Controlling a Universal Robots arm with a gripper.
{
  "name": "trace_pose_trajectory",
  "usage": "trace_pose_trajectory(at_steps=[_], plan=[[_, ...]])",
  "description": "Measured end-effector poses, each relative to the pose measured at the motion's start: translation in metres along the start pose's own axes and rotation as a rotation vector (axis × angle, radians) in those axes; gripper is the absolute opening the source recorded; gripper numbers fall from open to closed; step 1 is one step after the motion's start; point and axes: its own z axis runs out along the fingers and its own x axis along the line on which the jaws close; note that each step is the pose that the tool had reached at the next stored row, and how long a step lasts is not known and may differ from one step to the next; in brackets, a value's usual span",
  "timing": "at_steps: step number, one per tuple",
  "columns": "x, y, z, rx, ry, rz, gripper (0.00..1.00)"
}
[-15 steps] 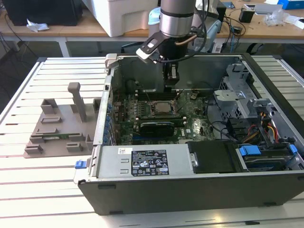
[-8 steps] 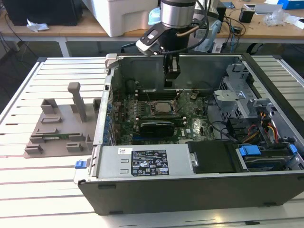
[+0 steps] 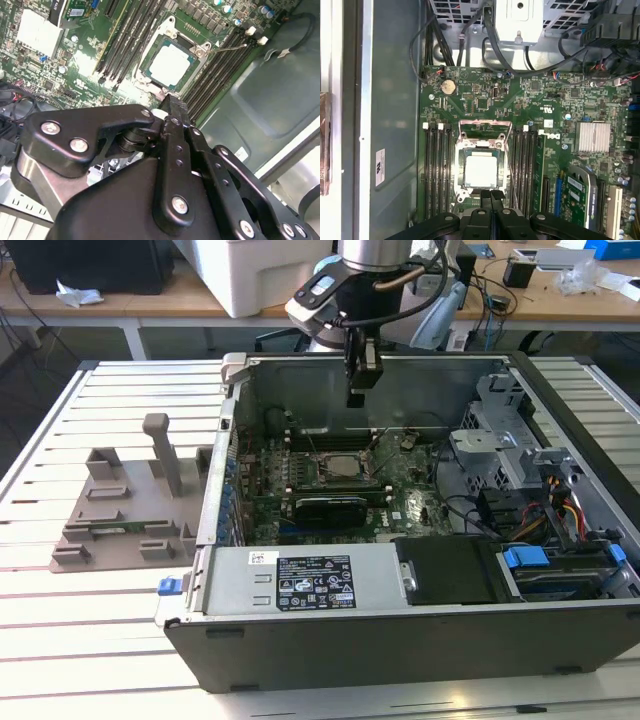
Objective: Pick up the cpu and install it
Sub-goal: 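Place the cpu into insertion slot, then close the cpu cover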
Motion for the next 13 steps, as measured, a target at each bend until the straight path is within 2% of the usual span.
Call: trace_pose_trajectory(at_steps=[11,13], plan=[[0.0,0.0001,-0.0001,0.0,0.0001,0.0,0.11],[-0.0001,0.0033,-0.0002,0.0,0.0001,0.0,0.11]])
